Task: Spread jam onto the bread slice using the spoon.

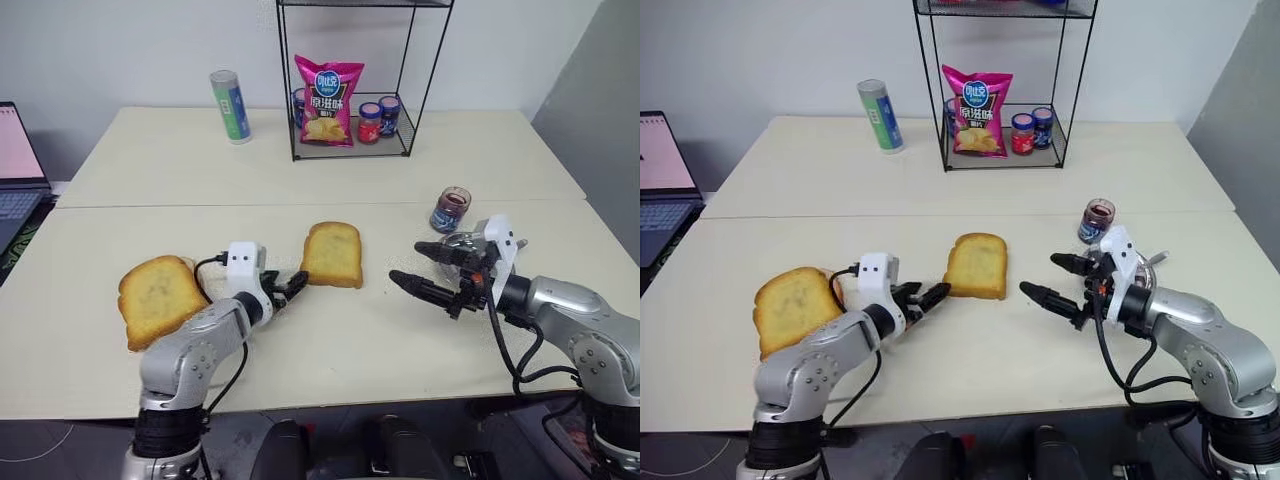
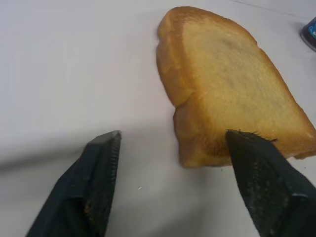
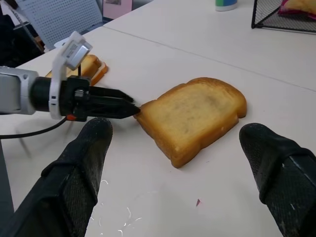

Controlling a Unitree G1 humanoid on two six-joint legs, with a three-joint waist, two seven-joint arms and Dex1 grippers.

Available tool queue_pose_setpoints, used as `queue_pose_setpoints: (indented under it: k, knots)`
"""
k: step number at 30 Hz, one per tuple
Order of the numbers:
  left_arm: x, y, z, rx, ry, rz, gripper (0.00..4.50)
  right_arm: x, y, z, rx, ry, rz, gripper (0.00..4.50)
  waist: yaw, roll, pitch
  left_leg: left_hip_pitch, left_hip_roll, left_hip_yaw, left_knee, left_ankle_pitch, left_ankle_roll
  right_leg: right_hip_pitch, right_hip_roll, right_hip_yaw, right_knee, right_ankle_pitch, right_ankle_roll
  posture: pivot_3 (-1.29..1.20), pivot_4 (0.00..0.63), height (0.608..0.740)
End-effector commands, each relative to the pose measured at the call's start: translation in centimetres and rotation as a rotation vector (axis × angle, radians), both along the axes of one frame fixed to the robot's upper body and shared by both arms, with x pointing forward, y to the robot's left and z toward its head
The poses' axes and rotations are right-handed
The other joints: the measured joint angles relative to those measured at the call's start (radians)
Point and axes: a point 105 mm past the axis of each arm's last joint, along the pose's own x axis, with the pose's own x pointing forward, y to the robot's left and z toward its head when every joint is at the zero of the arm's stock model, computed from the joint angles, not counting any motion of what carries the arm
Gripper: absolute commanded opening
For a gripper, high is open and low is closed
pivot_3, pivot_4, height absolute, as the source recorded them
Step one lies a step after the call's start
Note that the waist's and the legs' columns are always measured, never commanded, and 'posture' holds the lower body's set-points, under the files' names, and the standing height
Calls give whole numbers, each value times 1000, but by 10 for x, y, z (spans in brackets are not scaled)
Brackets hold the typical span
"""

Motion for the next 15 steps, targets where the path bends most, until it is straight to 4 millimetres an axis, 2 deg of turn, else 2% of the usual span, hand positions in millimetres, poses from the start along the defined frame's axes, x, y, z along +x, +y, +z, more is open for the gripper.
queue_pose_setpoints:
  k: [1,5,8,10,12,15]
  knots:
    - [-8,4,28,69,-56,-84,4480,3,-19,9,36,-18,-84,4500,0,0,0,0,0,0,0,0,0,0,0,0,0,0,0,0,150,740]
    - [-17,-30,66,195,-200,-445,4480,22,-69,17,169,-3,-346,4500,6,-1,1,0,0,0,0,0,0,0,1,-1,0,0,0,0,150,740]
    - [-17,-53,91,213,-334,-609,4480,27,-104,18,200,-17,-528,4500,12,1,0,0,-2,1,1,0,0,0,0,1,-1,0,0,0,150,740]
    - [-22,-68,100,245,-433,-723,4480,24,-120,16,238,-3,-607,4500,8,1,0,-1,-3,2,0,0,0,0,-1,3,-2,0,0,0,150,740]
    - [-22,-84,104,198,-498,-812,4480,18,-134,9,302,31,-686,4500,8,1,0,-1,-3,2,0,0,0,0,-1,3,-2,0,-1,0,150,740]
    - [-19,-102,100,200,-554,-889,4480,11,-152,-3,344,73,-784,4500,8,2,0,-1,-2,1,-1,0,0,0,1,2,-1,1,-5,0,150,740]
